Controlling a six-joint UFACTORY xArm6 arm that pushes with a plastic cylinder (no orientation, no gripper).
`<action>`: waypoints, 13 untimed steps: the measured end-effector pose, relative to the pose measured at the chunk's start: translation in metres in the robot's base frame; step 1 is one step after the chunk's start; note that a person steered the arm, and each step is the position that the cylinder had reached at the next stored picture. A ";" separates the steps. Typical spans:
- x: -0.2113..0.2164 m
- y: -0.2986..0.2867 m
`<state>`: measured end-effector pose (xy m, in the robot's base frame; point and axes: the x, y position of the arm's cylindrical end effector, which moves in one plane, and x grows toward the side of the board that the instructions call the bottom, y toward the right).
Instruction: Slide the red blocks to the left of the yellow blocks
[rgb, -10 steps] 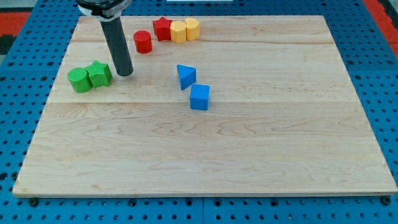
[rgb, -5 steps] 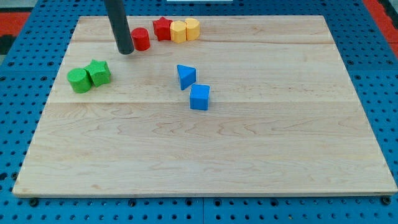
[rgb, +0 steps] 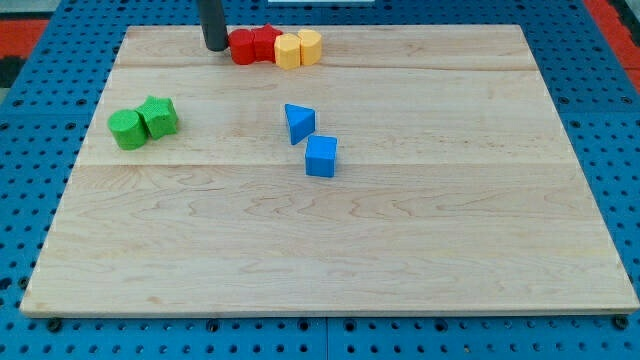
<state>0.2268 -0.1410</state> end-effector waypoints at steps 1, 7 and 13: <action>-0.032 0.002; -0.019 0.040; 0.023 0.012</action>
<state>0.2499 -0.1287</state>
